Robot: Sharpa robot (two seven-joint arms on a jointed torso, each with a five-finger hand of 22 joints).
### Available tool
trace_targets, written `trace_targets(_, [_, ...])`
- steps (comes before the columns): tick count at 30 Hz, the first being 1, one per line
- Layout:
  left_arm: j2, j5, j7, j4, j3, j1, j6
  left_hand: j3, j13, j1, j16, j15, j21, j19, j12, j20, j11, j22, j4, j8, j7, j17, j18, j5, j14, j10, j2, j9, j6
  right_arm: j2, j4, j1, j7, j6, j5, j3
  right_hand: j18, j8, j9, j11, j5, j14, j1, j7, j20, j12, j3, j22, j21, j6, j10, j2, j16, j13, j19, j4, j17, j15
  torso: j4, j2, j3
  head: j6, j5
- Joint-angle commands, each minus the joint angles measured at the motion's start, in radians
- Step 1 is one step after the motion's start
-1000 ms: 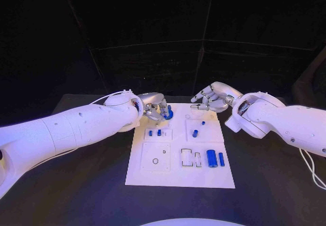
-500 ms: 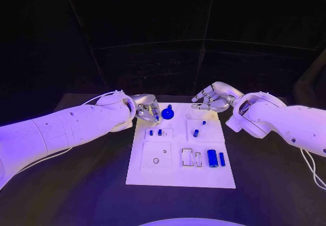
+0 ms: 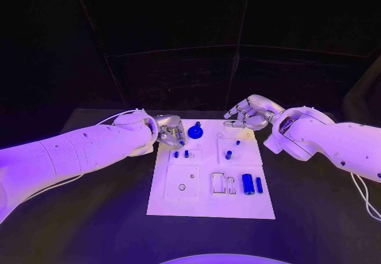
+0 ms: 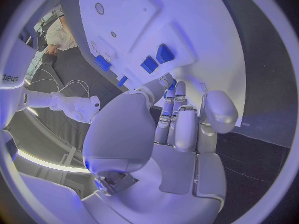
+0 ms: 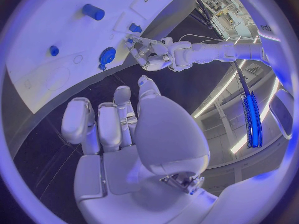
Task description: Assemble the parts on the task board
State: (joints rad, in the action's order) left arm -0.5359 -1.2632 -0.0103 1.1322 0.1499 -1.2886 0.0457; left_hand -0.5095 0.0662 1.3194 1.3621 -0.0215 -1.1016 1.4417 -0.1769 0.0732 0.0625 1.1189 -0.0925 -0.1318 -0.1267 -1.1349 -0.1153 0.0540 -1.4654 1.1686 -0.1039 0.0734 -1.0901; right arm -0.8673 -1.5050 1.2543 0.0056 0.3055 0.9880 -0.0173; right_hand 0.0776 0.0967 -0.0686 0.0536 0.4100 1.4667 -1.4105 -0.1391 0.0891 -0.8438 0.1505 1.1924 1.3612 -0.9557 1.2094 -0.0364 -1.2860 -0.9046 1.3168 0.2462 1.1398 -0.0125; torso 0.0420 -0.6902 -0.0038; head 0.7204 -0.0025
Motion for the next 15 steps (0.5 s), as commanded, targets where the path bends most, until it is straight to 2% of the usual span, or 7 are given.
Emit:
trace_targets(1, [0.005,0.009,-0.003,-0.003,0.002,0.002,-0.015,-0.004,0.002,-0.006,0.001,0.001,-0.002,0.006,0.005,0.003,0.002,0.000,0.002,0.006,-0.001,0.001,0.012,-0.005,-0.029,0.007,-0.003,-0.001,-0.005,0.001,-0.002,0.002,0.009,0.000,0.003,0.001,0.008,0.003,-0.002,-0.001,0.006,0.020,0.001,-0.002,0.001,-0.004,0.003,0.000,-0.007,-0.002,-0.001,0.008,0.004,-0.001,-0.003,-0.001,0.000,-0.009,-0.0002,0.000,-0.0006,0.000,-0.001])
trace_targets(15, [0.005,0.009,0.005,0.002,0.004,0.004,0.023,-0.005,0.003,-0.007,0.001,0.000,-0.002,0.006,0.006,0.003,0.001,0.001,0.002,0.005,0.000,0.001,0.012,-0.004,-0.028,0.012,-0.002,0.000,-0.009,0.002,-0.001,0.002,0.010,0.000,0.003,0.001,0.008,0.003,-0.002,-0.001,0.006,0.020,0.001,-0.002,0.001,-0.004,0.003,0.000,-0.007,-0.002,-0.001,0.008,0.004,-0.001,-0.003,-0.001,0.000,-0.009,0.0009,0.001,-0.0007,0.003,-0.004])
